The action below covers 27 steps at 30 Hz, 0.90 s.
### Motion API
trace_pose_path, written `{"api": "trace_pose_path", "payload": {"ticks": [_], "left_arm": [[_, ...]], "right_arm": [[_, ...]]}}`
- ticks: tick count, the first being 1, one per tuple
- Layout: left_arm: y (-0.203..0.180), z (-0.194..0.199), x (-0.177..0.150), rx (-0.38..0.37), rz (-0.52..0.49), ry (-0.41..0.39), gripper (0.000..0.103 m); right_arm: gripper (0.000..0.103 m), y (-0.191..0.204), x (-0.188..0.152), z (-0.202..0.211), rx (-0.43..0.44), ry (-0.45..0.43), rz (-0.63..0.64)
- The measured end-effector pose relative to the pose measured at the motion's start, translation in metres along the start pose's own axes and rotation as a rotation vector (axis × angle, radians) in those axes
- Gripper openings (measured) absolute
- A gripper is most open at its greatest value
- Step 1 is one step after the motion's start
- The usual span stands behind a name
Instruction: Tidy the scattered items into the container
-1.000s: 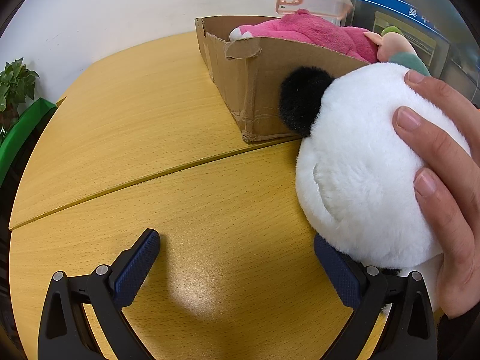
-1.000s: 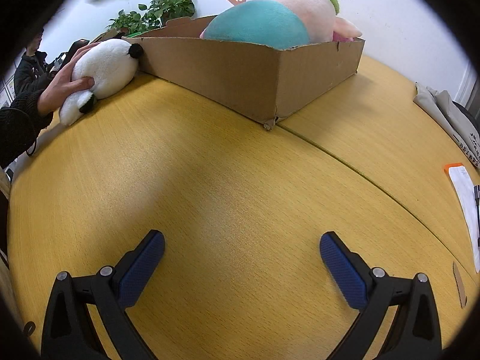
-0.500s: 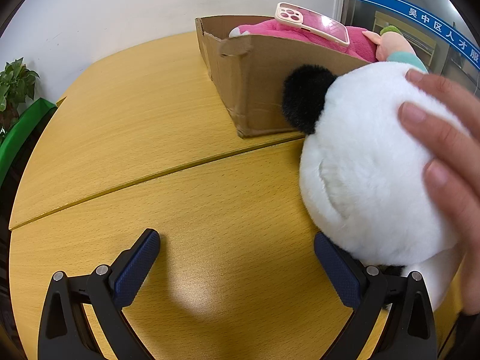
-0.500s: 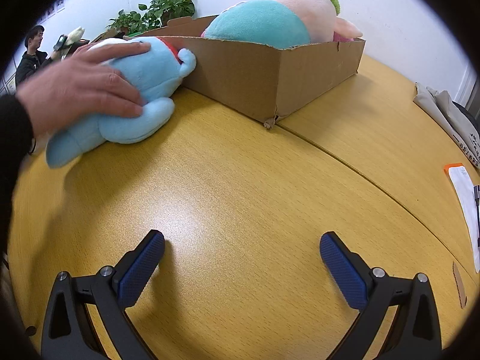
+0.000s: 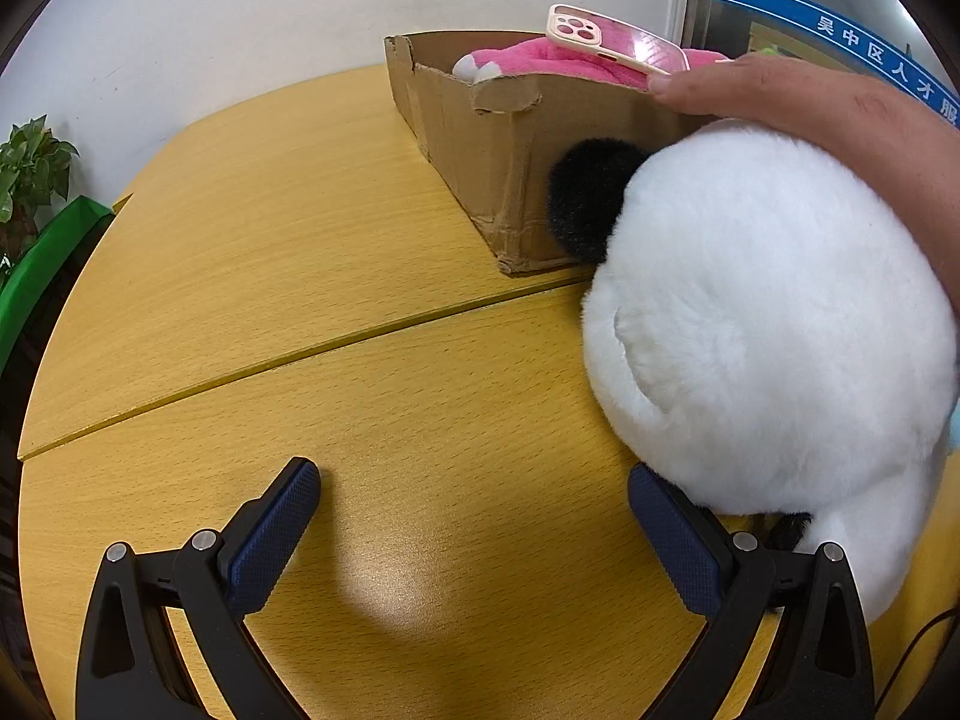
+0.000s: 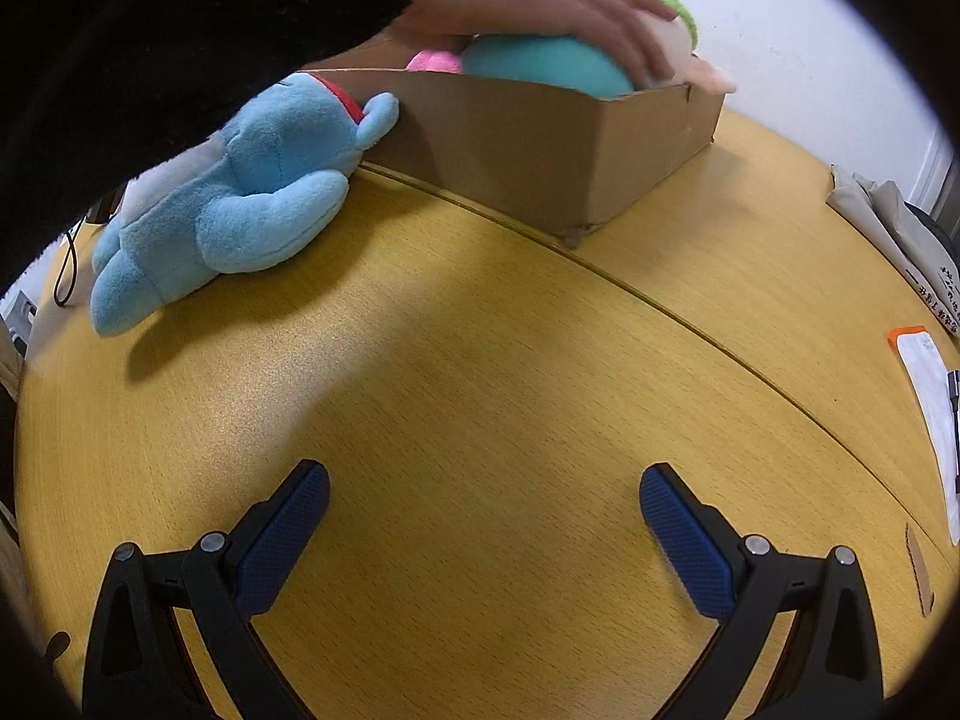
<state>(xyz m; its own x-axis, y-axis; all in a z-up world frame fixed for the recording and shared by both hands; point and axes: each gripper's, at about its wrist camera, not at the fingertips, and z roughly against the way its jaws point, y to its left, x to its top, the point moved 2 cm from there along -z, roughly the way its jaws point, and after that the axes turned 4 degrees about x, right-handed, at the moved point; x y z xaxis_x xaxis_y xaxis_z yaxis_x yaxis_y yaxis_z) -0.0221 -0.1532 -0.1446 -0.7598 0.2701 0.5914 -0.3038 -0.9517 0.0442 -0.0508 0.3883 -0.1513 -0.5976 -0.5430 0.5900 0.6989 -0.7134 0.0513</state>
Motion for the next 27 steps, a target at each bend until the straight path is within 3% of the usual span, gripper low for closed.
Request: {"api": "trace_pose_path", "payload": {"ticks": [27], "left_arm": [[-0.0007, -0.0001, -0.0003, -0.009, -0.012, -0.001, 0.103]], "right_arm": [[0.103, 0.0005, 0.0004, 0.0016, -0.003, 0.000, -0.003]]}}
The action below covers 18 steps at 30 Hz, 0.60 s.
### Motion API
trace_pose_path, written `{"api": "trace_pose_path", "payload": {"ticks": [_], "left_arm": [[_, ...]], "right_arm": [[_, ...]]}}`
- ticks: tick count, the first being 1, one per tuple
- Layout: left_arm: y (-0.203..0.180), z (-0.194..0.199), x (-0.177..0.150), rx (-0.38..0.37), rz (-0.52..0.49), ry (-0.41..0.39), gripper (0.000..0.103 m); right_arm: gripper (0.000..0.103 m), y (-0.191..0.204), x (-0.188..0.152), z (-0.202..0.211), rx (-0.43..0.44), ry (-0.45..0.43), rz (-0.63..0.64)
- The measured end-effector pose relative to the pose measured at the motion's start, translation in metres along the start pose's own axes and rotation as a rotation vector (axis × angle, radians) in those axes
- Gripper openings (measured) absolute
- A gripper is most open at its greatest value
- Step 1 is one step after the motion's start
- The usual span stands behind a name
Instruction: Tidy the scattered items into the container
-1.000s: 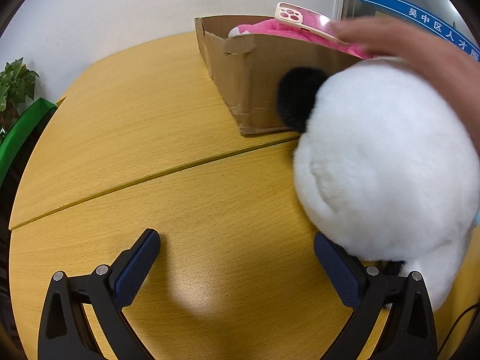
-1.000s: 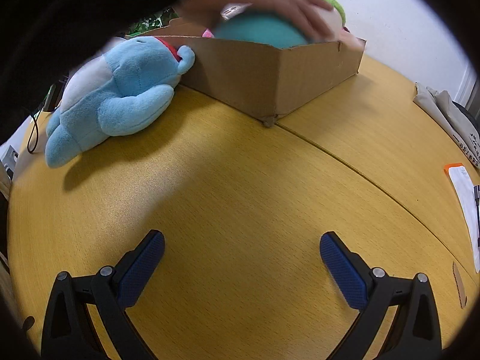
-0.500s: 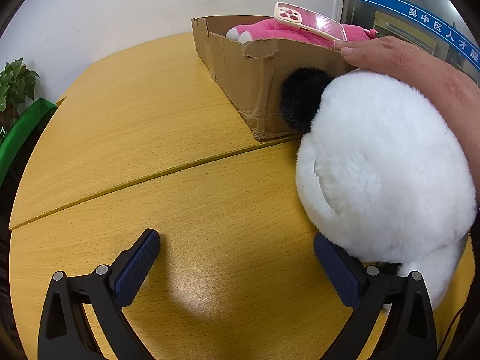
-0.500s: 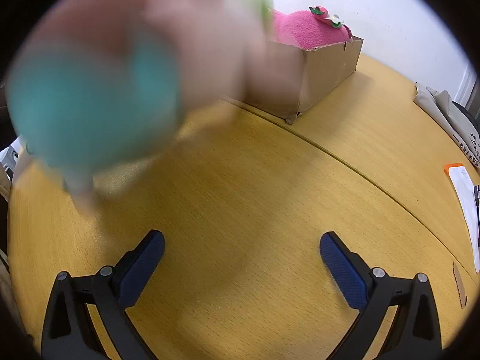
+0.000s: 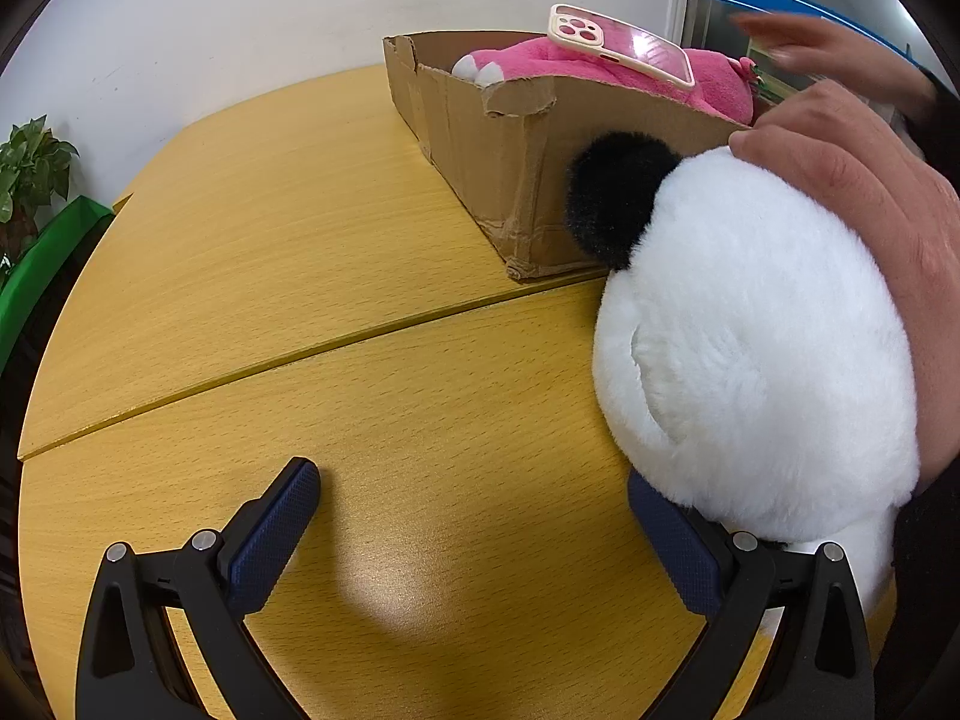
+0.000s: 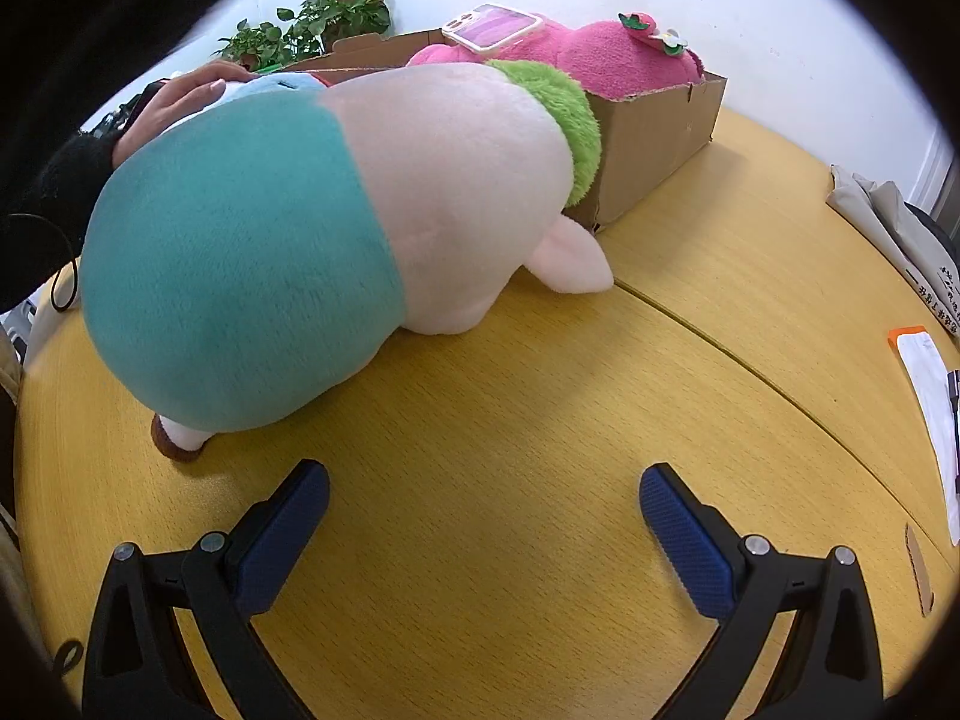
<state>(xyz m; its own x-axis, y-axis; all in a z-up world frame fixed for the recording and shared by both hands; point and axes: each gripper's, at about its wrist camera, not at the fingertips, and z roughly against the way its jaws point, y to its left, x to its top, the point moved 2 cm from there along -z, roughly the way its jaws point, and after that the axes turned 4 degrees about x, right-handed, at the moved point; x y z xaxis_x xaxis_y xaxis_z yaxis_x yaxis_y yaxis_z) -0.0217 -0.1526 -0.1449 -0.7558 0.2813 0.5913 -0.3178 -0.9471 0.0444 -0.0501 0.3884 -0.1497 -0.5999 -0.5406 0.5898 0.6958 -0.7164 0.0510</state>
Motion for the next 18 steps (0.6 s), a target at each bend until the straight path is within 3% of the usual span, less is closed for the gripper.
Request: {"api": "trace_pose_path", "payload": {"ticks": [18], "left_arm": [[0.0002, 0.0003, 0.0003, -0.010, -0.013, -0.001, 0.103]], "right_arm": [[0.103, -0.0001, 0.0003, 0.0001, -0.001, 0.000, -0.002]]}}
